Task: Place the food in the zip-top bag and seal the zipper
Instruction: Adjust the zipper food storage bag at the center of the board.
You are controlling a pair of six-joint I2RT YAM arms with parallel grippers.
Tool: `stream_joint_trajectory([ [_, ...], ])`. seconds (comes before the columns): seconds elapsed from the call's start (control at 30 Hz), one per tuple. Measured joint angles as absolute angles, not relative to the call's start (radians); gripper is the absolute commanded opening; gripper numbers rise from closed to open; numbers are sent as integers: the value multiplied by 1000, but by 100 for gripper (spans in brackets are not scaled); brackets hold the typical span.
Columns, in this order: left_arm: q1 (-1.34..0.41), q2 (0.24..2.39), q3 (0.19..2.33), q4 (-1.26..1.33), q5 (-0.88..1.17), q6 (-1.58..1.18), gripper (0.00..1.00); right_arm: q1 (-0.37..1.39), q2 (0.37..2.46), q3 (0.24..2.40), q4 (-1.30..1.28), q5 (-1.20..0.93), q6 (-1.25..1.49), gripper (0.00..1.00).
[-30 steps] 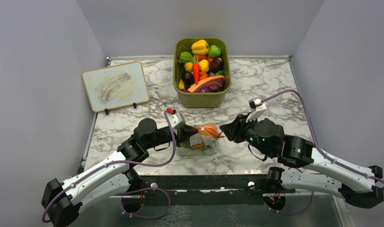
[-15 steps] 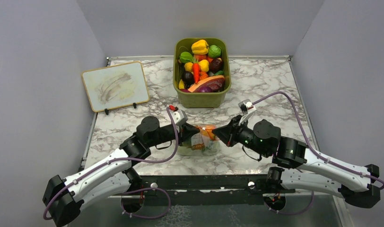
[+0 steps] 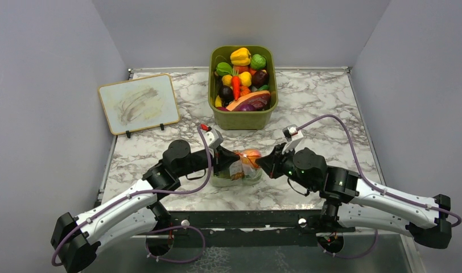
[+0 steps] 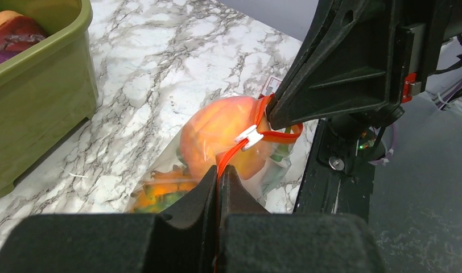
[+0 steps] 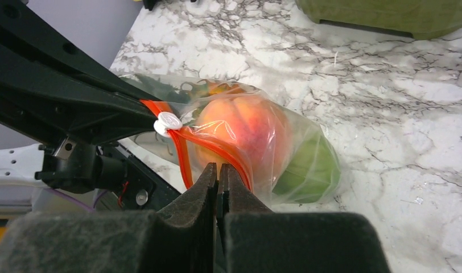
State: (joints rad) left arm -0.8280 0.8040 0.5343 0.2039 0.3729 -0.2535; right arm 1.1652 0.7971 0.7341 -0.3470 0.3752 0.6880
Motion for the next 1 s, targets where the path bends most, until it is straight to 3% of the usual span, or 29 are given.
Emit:
stream_joint_trajectory([
  [0.13, -826, 804, 534, 205, 374, -265, 0, 1165, 818, 760, -375, 406, 675, 4],
  [0.37, -824, 805, 537, 200, 392, -268, 0, 1165, 860, 827, -450, 407, 640, 30],
  [0.43, -824, 810, 548, 192, 403, -258, 0, 1166, 866, 888, -517, 405, 643, 32],
  [0.63, -824, 813, 550, 192, 424, -236, 0, 1166, 816, 1051, -630, 414, 650, 21],
  [0.9, -824, 824, 551, 194, 434, -229, 0, 1166, 794, 1062, -676, 420, 652, 14],
  [1.0, -824, 828, 560, 191, 434, -228, 0, 1166, 810, 1051, -687, 419, 661, 7],
])
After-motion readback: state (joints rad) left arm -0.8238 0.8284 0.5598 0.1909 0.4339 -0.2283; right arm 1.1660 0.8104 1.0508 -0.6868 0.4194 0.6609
